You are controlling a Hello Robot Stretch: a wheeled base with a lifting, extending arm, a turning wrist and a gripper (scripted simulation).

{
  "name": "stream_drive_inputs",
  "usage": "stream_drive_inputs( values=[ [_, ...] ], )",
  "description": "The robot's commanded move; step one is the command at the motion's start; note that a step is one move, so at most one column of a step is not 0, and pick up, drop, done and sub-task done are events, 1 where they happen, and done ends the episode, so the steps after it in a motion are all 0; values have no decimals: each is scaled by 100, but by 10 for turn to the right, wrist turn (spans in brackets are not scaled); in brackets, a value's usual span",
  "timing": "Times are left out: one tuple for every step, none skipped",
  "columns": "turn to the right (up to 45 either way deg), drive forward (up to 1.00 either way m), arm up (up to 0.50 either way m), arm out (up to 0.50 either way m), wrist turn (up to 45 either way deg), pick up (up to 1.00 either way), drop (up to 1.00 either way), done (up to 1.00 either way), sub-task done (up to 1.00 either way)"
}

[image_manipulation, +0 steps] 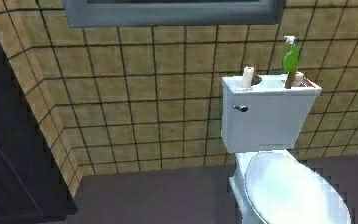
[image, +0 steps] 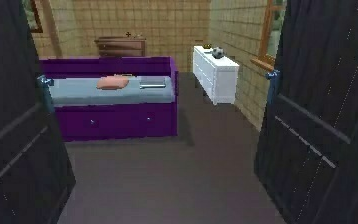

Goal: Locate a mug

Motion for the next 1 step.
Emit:
stream_drive_inputs(
  values=[
    [0,100,0,0,0,0,0,0,0]
  ],
)
